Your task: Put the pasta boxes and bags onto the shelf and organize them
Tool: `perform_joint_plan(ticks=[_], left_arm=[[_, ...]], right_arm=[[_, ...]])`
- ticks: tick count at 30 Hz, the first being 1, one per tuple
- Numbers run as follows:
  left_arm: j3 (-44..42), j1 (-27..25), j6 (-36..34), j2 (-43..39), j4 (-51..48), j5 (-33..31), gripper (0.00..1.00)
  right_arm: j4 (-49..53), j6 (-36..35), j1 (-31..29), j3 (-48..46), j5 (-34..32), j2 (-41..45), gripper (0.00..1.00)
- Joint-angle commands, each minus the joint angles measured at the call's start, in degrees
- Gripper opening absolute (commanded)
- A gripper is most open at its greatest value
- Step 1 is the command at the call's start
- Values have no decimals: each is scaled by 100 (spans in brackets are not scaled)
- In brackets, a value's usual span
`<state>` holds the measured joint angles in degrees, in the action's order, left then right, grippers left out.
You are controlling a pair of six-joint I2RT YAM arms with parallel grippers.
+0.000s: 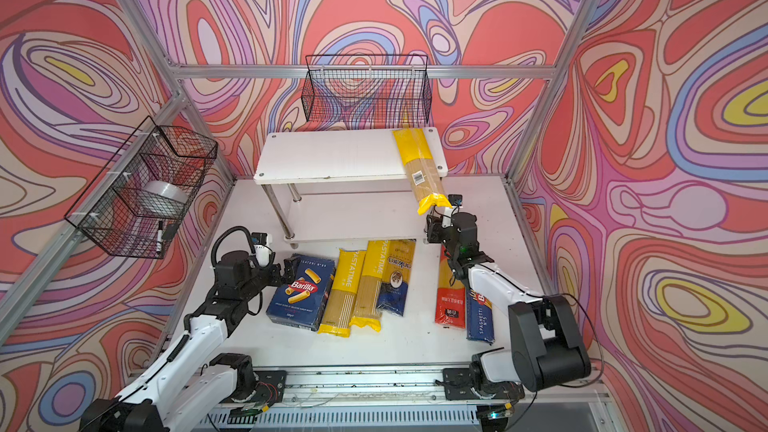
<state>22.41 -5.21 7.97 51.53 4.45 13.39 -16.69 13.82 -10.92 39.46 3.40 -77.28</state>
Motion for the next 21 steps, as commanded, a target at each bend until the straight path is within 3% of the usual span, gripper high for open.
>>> perform_joint_plan(ticks=[1, 5, 13, 15, 21], left_arm=[[145, -15, 3, 30, -66, -62, 100], [148, -15, 4, 26, -64, -64, 100], [149, -15, 3, 33, -67, -57, 100], [148, -15, 4, 38, -65, -51, 100], [149, -15, 3, 35, -63, -58, 100]], right_arm=[[1328, 191, 12, -15, -96, 645, 49], [2902, 602, 11, 58, -754, 1390, 55], [5097, 965, 16, 393, -1173, 2875, 56], [5425, 907, 6, 592, -1053, 3124, 53], [5857, 192, 11, 1368, 130, 3628, 45]])
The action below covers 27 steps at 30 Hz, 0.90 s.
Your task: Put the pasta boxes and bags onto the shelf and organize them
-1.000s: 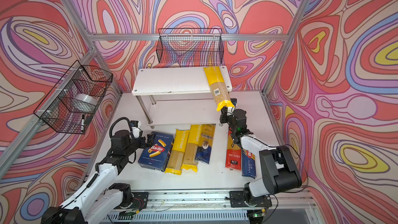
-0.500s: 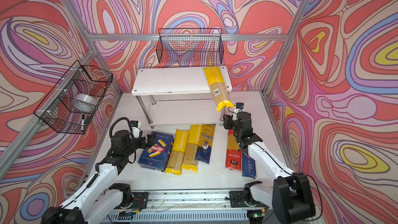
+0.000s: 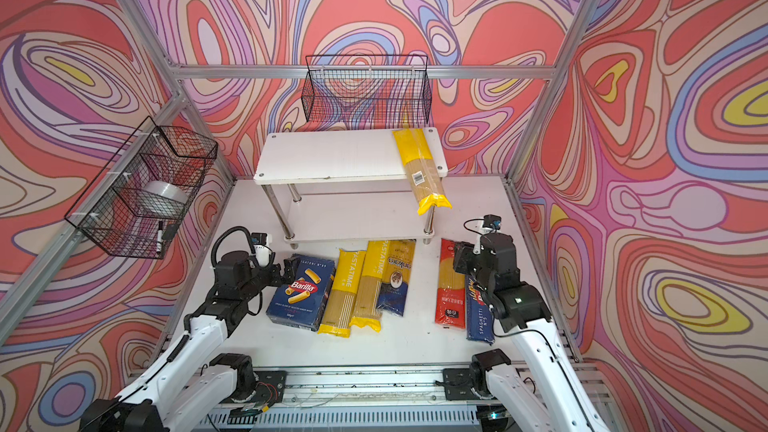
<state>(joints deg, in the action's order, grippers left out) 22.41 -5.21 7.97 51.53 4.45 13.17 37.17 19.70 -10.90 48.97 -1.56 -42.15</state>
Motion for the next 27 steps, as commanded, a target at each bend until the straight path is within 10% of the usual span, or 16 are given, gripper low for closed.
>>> perform_joint_plan(ticks=[1, 11, 27], left_arm=[[148, -12, 3, 33, -62, -35, 100], [144, -15, 5, 41, -62, -43, 100], [148, -15, 12, 42, -67, -48, 100]], right_arm=[[540, -464, 7, 642, 834, 138, 44], [347, -136, 8, 2078, 2085, -152, 18], [-616, 223, 9, 1953, 2627, -647, 14]])
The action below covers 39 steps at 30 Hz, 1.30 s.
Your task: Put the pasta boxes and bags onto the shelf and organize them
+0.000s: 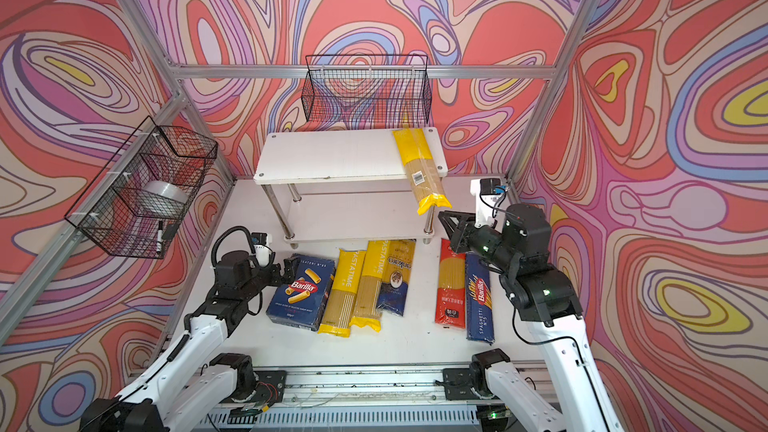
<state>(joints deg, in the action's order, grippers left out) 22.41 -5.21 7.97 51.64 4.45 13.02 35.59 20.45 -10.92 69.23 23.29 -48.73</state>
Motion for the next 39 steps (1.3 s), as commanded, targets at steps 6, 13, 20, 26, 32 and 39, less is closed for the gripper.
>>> perform_joint_plan(ticks=[6, 13, 20, 26, 32, 39], left_arm=[[147, -15, 8, 30, -65, -38, 100], [149, -14, 12, 30, -64, -42, 100], [148, -15, 5, 31, -67, -38, 100], [148, -15, 17, 28, -67, -50, 100], [149, -14, 20, 28, -67, -57, 100], [148, -15, 12, 22, -65, -53, 100]], right_arm=[[-776, 214, 11, -114, 158, -256, 12], [-905, 219, 6, -86, 361, -548, 12], [-1174, 261, -27, -158, 379, -690, 12], [-1485, 342, -327, -272, 238, -920, 12], [-1539, 136, -822, -135, -328, -1157, 11], [-1687, -44, -974, 109, -805, -1468, 10]])
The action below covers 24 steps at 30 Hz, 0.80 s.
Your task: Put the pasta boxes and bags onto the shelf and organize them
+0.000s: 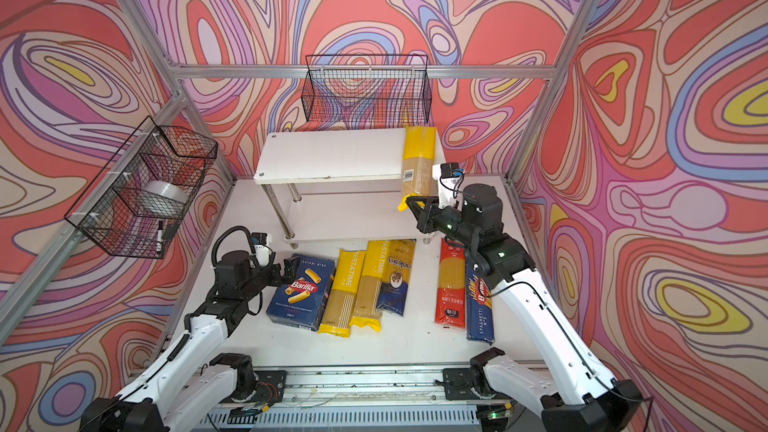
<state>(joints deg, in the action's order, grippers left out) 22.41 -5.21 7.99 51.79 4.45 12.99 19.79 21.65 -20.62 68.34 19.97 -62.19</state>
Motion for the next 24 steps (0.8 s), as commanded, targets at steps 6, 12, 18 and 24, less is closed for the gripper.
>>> perform_joint_plan(ticks=[6, 12, 18, 24], left_arm=[[149, -14, 10, 7, -67, -42, 100], [149, -15, 1, 9, -67, -21, 100], [140, -15, -16, 2, -67, 21, 100], [111, -14, -16, -43, -39, 12, 100]], right_arm=[[20, -323, -3, 480, -575, -372, 12], [405, -464, -3, 888, -458, -392, 19], [1084, -745, -221, 1145, -245, -105, 35], [2014, -1097, -557, 1179, -436, 339, 39]])
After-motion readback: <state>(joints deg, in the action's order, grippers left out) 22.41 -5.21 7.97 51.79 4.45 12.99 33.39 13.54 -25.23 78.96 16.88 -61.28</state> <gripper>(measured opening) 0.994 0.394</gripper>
